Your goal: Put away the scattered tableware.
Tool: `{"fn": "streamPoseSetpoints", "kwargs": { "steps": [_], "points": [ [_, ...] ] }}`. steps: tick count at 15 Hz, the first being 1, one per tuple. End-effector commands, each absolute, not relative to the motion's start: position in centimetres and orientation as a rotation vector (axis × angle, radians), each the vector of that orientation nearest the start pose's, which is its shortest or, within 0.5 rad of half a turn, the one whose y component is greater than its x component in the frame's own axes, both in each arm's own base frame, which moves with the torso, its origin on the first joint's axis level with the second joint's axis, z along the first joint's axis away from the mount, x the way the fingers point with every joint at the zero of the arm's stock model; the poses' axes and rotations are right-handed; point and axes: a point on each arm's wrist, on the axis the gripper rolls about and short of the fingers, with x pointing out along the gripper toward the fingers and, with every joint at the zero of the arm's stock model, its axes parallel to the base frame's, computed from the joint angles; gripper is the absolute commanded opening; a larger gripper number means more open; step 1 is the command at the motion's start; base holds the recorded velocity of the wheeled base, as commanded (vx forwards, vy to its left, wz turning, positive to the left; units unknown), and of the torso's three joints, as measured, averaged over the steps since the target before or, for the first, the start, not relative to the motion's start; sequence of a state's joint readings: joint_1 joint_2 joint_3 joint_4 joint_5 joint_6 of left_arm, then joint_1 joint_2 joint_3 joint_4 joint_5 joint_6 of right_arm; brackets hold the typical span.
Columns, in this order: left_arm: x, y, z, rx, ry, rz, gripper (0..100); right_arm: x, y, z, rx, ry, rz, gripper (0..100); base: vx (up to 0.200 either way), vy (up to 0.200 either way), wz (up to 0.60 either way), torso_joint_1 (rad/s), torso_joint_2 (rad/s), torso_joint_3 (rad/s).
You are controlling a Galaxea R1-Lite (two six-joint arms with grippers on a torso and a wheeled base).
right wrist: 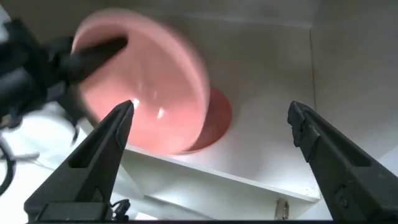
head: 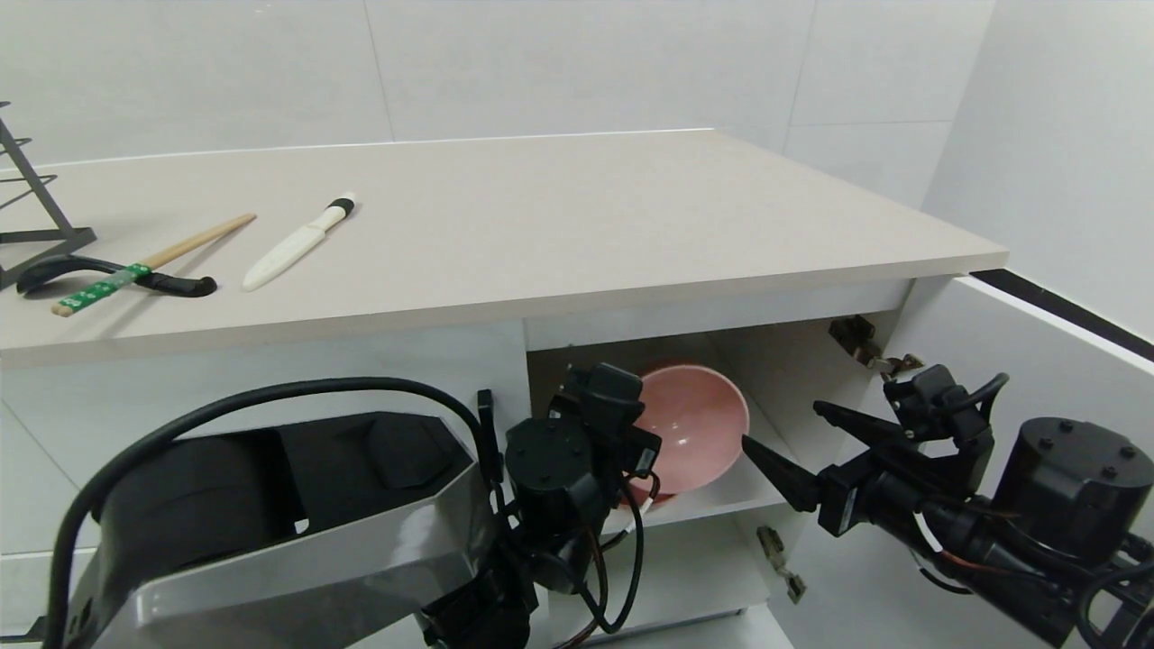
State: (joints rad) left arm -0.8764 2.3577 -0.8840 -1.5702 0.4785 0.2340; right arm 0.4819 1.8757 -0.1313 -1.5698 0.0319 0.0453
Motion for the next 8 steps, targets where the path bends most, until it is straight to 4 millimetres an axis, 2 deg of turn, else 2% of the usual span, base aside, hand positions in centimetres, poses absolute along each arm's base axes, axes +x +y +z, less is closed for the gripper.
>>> {"fn": "streamPoseSetpoints", "kwargs": {
  "steps": [1, 4, 6, 8],
  "points": [
    [26.6, -30.5, 6.7, 0.111, -0.145, -0.418, 0, 21.1, 10.8, 8.2, 0.006, 0.187, 0.498, 100, 0.0, 0.0, 0.0, 0.0, 0.0, 0.0],
    [26.2, -30.7, 7.1, 0.102, -0.163, -0.52, 0, 21.1, 10.8, 8.0, 0.005, 0.196, 0.496, 100, 0.0, 0.0, 0.0, 0.0, 0.0, 0.0],
    [25.2, -31.1, 6.7, 0.113, -0.153, -0.583, 0, 21.4, 10.2, 8.1, 0.009, 0.193, 0.468, 100, 0.0, 0.0, 0.0, 0.0, 0.0, 0.0],
    [25.2, -31.1, 6.8, 0.107, -0.155, -0.586, 0, 21.5, 10.1, 8.0, 0.009, 0.196, 0.462, 100, 0.0, 0.0, 0.0, 0.0, 0.0, 0.0]
  ]
}}
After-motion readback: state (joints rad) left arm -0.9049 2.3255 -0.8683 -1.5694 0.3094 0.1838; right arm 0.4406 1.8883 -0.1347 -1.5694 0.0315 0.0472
